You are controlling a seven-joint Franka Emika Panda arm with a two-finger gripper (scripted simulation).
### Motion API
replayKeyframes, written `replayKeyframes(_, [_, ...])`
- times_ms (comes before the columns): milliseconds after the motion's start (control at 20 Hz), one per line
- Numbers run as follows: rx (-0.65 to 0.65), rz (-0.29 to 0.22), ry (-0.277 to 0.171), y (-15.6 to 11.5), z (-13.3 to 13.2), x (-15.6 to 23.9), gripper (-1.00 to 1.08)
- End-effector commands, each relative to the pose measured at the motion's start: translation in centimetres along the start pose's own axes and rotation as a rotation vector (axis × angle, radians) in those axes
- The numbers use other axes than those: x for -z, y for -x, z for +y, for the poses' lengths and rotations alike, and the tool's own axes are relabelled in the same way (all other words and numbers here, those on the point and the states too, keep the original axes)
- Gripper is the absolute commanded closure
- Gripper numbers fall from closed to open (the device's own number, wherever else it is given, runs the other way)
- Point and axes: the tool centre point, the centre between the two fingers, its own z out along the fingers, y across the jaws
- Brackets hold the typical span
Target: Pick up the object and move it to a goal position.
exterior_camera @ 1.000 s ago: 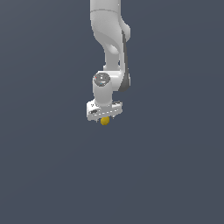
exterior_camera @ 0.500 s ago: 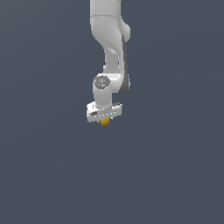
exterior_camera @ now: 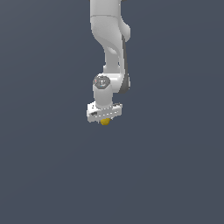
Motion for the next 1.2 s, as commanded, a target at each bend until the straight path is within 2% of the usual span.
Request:
replayKeyframes(0, [0.001,0.001,0.000,-0.3,-0.2,0.2,1.08])
replayKeyframes(400, [0.001,0.001,0.000,-3.6,-2.2,2.4,1.08])
replayKeyframes(1150, [0.001,0.001,0.000,-14.0,-8.0,8.9,1.08])
